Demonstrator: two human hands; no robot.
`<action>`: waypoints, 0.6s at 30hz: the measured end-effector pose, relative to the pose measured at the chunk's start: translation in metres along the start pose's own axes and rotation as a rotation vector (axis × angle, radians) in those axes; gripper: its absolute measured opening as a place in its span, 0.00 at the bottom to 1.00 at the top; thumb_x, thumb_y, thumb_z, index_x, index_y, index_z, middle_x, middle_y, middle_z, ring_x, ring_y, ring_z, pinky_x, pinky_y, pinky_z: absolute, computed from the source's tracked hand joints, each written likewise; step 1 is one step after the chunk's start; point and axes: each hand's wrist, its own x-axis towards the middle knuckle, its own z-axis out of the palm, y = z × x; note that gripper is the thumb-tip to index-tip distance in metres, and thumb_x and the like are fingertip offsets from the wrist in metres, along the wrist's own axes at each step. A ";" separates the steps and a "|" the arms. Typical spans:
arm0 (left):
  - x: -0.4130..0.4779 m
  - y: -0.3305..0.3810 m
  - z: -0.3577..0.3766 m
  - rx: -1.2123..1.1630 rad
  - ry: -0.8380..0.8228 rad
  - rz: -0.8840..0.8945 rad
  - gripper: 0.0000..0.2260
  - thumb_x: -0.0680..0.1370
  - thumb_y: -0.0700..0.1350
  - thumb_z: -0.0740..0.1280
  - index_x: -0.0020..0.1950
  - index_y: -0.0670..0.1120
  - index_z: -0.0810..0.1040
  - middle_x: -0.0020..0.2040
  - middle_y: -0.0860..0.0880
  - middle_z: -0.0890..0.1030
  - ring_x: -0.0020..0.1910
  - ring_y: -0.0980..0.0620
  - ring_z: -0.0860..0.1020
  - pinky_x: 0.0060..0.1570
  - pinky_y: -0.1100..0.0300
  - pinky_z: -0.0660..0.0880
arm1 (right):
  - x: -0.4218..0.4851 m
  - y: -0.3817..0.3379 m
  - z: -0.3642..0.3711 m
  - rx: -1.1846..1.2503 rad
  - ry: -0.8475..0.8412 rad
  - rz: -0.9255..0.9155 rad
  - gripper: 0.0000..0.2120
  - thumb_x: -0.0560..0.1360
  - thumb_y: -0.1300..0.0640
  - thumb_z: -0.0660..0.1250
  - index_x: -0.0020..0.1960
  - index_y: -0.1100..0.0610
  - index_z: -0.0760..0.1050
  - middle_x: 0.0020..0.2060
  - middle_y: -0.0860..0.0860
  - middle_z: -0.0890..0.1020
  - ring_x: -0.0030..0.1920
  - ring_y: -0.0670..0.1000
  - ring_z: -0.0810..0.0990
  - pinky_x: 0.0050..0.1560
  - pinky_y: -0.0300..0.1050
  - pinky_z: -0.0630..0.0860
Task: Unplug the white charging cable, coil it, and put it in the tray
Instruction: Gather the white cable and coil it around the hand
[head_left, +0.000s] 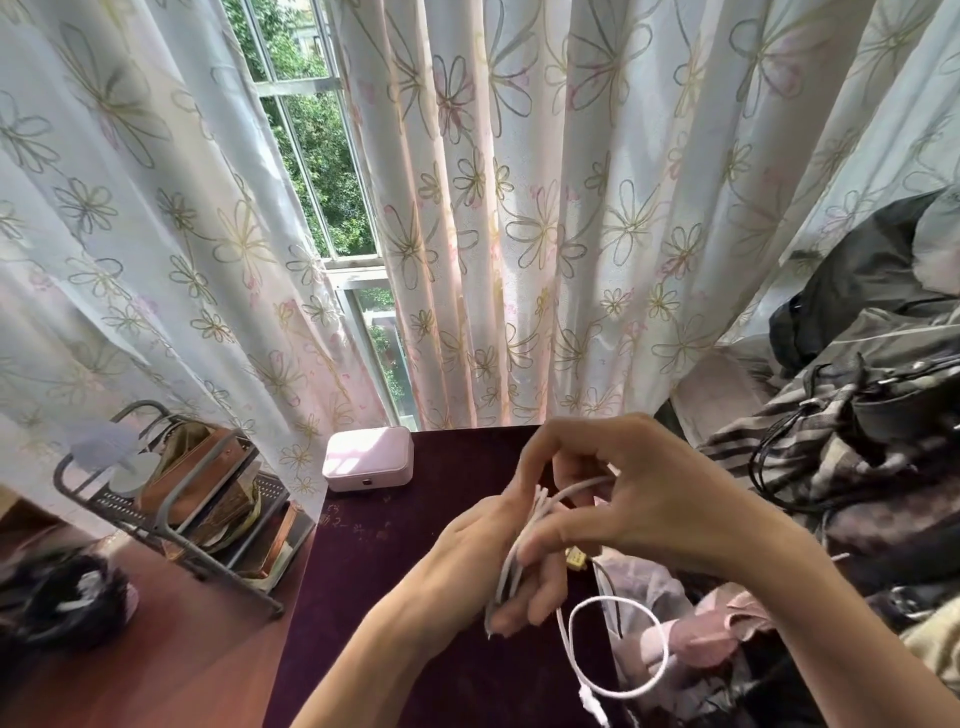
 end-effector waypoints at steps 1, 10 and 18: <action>0.001 -0.002 0.000 -0.087 -0.018 -0.006 0.43 0.79 0.71 0.47 0.45 0.30 0.76 0.21 0.46 0.73 0.15 0.55 0.64 0.19 0.65 0.65 | 0.003 0.005 0.000 0.074 0.008 0.025 0.18 0.64 0.42 0.84 0.47 0.44 0.80 0.30 0.48 0.77 0.30 0.40 0.71 0.33 0.40 0.70; -0.005 0.004 0.008 -0.297 -0.148 0.135 0.27 0.82 0.63 0.56 0.46 0.39 0.78 0.20 0.54 0.64 0.15 0.59 0.60 0.18 0.63 0.60 | 0.010 0.058 0.026 0.644 0.093 0.022 0.12 0.71 0.41 0.79 0.41 0.48 0.82 0.31 0.50 0.73 0.32 0.48 0.69 0.34 0.38 0.67; 0.002 0.008 0.006 -0.548 -0.051 0.221 0.22 0.84 0.55 0.54 0.45 0.38 0.76 0.19 0.54 0.66 0.15 0.60 0.63 0.17 0.66 0.63 | 0.000 0.078 0.071 0.755 0.255 0.197 0.23 0.75 0.30 0.68 0.46 0.50 0.83 0.30 0.50 0.75 0.31 0.49 0.72 0.36 0.39 0.72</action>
